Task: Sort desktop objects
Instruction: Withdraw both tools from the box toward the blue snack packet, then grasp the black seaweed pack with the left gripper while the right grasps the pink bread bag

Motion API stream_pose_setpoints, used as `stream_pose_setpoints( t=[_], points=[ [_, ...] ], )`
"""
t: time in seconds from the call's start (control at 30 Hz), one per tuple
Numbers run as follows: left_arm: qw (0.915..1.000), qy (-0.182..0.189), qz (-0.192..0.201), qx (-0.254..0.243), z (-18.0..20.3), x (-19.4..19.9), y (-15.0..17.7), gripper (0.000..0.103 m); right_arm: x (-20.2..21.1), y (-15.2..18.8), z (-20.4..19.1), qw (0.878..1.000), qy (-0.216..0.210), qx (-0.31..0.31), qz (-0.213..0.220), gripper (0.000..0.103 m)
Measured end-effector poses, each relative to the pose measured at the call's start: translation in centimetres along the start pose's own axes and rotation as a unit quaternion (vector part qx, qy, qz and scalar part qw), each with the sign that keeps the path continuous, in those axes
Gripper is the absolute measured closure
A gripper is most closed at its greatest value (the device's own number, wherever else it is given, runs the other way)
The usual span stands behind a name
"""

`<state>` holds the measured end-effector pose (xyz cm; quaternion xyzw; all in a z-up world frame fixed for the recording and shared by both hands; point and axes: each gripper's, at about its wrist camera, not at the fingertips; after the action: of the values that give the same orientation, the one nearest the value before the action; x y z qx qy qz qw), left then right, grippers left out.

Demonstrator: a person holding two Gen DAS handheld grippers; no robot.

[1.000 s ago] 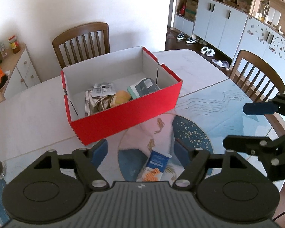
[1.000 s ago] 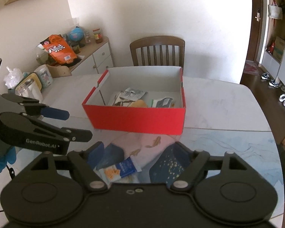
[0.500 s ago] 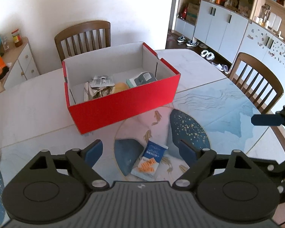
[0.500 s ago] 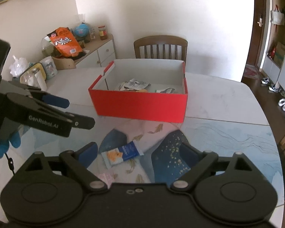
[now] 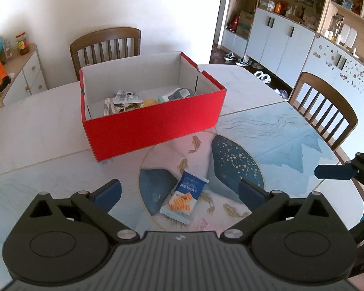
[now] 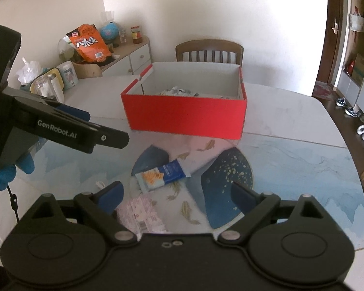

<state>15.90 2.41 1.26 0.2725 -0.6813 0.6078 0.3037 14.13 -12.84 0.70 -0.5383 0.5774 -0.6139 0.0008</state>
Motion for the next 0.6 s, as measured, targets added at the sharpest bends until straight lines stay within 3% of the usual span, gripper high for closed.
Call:
stream_pose_setpoints(
  t=[0.6],
  points=[
    [0.9993, -0.007, 0.037, -0.002, -0.1, 1.0, 4.7, 0.0, -1.0, 2.7, -0.4, 1.0, -0.001, 0.009, -0.02, 0.01]
  ],
)
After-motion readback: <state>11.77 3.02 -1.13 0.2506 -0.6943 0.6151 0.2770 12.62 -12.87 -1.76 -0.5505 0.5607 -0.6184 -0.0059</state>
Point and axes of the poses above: each gripper's, at about its wrist camera, not at the fingertips, and x roughly against the way its jaws point, z to its right, y to its underside, and after that the axes turned 13 degrees about -y, right-handed
